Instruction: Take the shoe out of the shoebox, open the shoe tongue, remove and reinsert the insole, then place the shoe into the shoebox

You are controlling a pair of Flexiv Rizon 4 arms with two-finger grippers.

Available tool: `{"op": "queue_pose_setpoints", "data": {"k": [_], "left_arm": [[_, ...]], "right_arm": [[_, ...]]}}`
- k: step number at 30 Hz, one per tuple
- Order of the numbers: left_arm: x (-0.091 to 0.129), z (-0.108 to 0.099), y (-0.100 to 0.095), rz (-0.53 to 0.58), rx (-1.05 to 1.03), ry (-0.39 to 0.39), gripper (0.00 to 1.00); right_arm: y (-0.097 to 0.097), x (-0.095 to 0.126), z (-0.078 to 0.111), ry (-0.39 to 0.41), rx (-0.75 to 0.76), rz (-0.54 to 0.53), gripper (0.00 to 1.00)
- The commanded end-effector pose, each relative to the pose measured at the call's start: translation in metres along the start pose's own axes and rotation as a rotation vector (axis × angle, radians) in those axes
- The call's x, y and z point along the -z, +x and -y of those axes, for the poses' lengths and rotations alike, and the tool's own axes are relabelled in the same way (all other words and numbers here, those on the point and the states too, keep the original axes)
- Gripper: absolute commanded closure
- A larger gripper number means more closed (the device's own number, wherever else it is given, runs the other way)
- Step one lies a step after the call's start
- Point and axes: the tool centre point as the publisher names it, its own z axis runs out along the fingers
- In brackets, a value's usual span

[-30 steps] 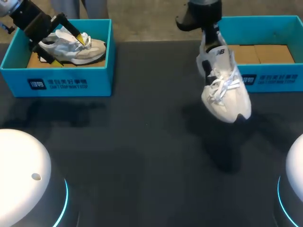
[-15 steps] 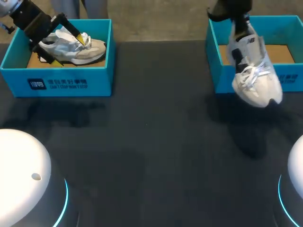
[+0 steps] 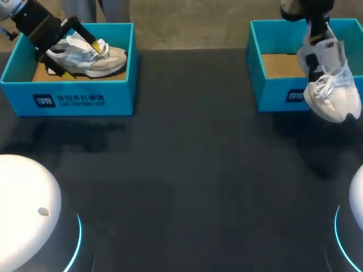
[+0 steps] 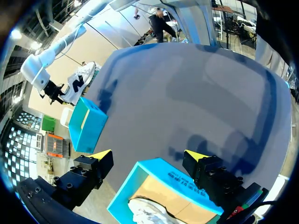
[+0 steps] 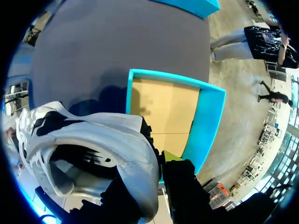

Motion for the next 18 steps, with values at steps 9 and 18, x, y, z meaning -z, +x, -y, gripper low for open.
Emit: {"op": "queue_pose_setpoints", "data": {"k": [9, 18], "left_arm": [[0.001, 0.0, 0.0, -0.004, 0.0, -0.001, 0.0], [0.001, 0.0, 0.0, -0.004, 0.0, -0.001, 0.0]], "right_arm": [[-0.003, 0.002, -0.001, 0.004, 0.001, -0.006, 1.0], [-0.009, -0.003, 0.019, 0.035, -0.02, -0.006, 1.0]]}}
